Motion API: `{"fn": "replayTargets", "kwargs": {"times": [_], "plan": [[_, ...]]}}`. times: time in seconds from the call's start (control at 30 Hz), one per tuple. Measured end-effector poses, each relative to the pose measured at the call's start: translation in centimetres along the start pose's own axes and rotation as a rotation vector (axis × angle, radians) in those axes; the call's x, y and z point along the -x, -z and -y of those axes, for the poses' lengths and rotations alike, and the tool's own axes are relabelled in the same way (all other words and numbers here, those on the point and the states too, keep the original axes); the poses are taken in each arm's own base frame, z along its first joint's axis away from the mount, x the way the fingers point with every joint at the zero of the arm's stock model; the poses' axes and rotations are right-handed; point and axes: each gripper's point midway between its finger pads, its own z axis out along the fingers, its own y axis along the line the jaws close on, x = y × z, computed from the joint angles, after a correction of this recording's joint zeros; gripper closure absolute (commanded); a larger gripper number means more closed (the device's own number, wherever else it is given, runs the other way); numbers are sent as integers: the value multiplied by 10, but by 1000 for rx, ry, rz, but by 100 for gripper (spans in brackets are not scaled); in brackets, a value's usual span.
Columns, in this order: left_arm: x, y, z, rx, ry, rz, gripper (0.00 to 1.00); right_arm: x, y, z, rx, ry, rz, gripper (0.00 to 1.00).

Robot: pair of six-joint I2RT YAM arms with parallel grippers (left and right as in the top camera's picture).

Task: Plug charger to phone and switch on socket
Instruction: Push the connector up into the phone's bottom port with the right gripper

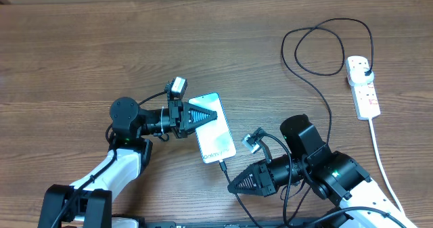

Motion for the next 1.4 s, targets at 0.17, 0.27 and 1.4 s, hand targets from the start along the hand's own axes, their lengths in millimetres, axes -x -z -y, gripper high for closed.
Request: {"fn": "replayTargets", "kwargs": {"times": [0.17,0.27,1.4], "plan": [[0,0,0,0,0,2,96,3,0,-2,6,21,10,96],[0,0,0,0,0,2,96,7,-1,-6,19,58,20,96],[-4,0,0,-1,-170,-23,96,20,1,23,-152,170,95,37]]}}
